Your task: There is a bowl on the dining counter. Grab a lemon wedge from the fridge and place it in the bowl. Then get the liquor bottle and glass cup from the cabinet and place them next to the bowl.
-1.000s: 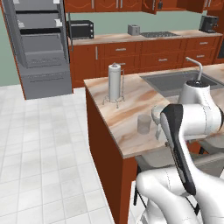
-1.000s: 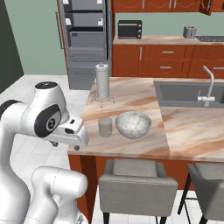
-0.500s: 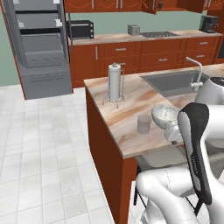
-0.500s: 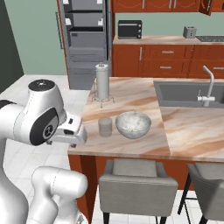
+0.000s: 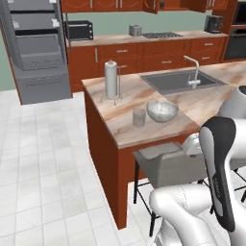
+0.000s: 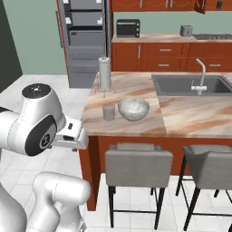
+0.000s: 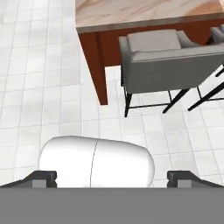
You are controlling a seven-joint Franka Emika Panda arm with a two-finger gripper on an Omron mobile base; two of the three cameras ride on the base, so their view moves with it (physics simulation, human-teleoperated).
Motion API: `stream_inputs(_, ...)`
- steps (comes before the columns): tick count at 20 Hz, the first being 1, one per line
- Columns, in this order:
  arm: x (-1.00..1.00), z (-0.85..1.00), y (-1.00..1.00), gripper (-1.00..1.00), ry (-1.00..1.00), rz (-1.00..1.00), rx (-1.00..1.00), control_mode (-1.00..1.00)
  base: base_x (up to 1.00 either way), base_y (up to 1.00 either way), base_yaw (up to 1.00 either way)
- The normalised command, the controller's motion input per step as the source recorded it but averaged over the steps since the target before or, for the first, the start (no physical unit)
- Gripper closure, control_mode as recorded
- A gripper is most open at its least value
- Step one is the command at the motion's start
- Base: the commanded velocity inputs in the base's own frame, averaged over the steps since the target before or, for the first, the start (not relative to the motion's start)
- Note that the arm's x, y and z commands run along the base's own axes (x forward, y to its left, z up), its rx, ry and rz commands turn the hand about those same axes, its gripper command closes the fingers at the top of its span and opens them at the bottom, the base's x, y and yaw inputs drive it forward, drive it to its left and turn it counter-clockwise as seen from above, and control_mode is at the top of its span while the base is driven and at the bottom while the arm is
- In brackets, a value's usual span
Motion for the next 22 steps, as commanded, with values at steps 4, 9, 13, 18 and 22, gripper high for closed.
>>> stream_inputs(4,0.00,0.00,0.00,-1.00,0.00,0.00,0.00,1.00,-1.00,-0.40,-0.25)
stream_inputs(9,0.00,0.00,0.00,-1.00,0.00,0.00,0.00,1.00,-0.51,-0.85,-0.27)
stream_inputs(13,0.00,0.00,0.00,-1.00,0.00,0.00,0.00,1.00,0.01,-1.00,-0.17)
stream_inputs(18,0.00,0.00,0.00,-1.00,0.00,0.00,0.00,1.00,0.20,-1.00,-0.09)
stream_inputs(22,0.00,0.00,0.00,-1.00,0.00,0.00,0.00,1.00,0.37,-1.00,-0.02)
